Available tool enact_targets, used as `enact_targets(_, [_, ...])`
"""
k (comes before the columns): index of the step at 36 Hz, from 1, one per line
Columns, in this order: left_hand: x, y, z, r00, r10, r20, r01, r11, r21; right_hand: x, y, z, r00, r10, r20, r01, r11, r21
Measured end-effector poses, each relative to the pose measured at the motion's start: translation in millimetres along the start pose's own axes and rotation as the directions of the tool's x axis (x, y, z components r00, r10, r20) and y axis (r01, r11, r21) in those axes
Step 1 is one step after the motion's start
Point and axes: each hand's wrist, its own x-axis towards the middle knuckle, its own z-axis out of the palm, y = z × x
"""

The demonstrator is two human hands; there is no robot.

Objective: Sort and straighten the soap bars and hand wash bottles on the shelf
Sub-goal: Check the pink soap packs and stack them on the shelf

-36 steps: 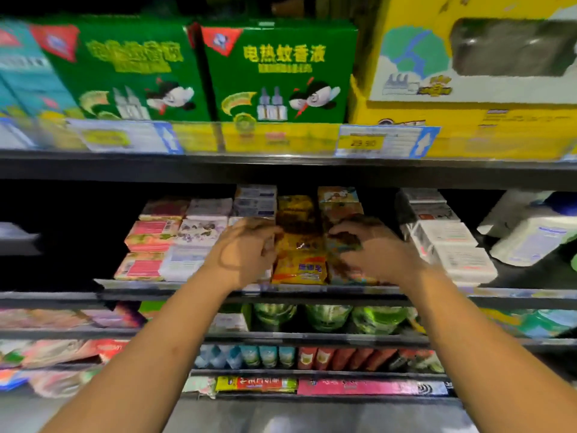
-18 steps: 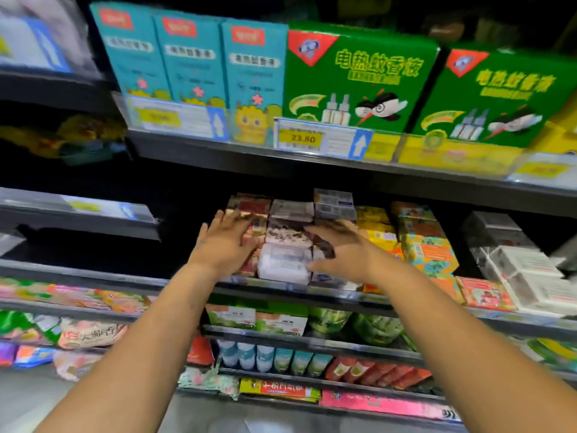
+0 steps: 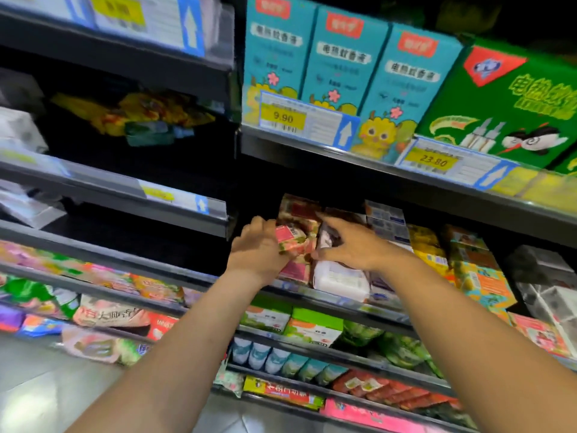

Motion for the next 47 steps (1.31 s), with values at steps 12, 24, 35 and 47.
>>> enact_targets(12, [4, 3, -1, 0.989, -0.016, 0.146, 0.004, 0.997, 0.077, 54, -5, -11, 0.998, -0.010, -0.059, 0.001, 0.989, -0.148])
enact_targets(24, [8, 12, -7, 0.975, -0.095, 0.201, 0.056, 0.980, 0.190, 89, 0, -7, 0.999, 0.032, -0.010, -0.033, 0.998, -0.056])
enact_targets(35, [9, 11, -4, 0.976, -0.088, 0.199, 0.052, 0.983, 0.176, 69, 1, -3, 0.977, -0.017, -0.211, 0.035, 0.996, 0.083])
enact_targets(47, [5, 10, -11, 0.990, -0.014, 0.138, -0.009, 0.986, 0.164, -4, 29, -2, 0.932, 0.134, -0.337, -0.056, 0.971, 0.232])
